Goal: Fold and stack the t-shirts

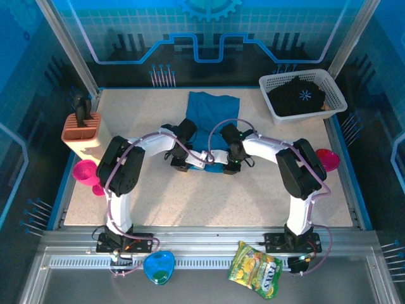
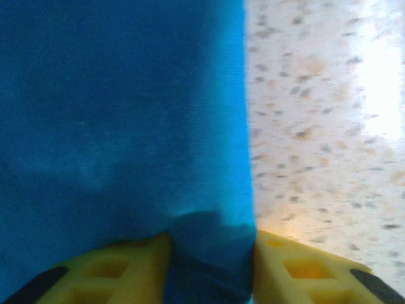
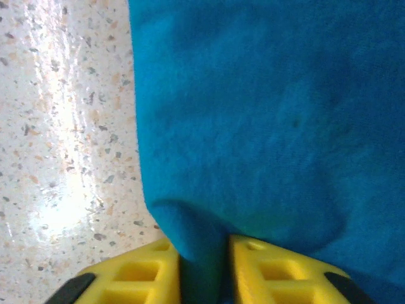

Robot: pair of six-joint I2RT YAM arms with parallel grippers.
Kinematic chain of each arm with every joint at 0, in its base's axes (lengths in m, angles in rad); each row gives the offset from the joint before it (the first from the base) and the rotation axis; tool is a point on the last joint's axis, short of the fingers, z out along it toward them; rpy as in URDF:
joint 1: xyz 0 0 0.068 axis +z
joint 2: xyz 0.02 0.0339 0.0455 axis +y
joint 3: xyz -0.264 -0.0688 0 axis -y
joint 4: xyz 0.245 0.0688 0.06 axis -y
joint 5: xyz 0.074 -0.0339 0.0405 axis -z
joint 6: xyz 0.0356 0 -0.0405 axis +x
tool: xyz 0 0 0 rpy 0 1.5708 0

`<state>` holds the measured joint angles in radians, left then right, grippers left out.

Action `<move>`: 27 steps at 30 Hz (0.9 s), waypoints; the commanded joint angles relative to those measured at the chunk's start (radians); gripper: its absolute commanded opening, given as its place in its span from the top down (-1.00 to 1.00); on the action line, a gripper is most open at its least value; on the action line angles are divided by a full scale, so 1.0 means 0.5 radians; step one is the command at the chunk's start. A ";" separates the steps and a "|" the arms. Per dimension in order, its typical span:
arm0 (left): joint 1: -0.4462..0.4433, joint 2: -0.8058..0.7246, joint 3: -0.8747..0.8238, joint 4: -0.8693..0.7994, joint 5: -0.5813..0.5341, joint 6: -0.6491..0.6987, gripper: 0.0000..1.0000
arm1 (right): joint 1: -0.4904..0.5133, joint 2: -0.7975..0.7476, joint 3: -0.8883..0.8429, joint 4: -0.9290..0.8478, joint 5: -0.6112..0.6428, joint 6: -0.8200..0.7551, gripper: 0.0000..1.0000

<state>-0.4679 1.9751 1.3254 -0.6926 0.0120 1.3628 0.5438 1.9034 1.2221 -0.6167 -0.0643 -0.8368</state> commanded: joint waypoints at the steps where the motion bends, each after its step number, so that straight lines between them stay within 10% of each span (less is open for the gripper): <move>1: 0.022 0.148 -0.021 0.130 -0.109 -0.043 0.54 | 0.008 0.040 -0.065 -0.055 -0.049 -0.030 0.68; 6: 0.013 0.081 -0.110 0.190 -0.148 -0.084 1.00 | 0.007 -0.015 -0.106 -0.055 -0.058 -0.026 1.00; 27: -0.326 -0.984 -0.680 0.208 -0.423 -0.500 1.00 | 0.185 -0.775 -0.458 -0.159 0.049 0.135 1.00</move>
<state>-0.5964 1.5253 1.0180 -0.5201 -0.1482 1.1755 0.6033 1.5700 1.0199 -0.6205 -0.0555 -0.7998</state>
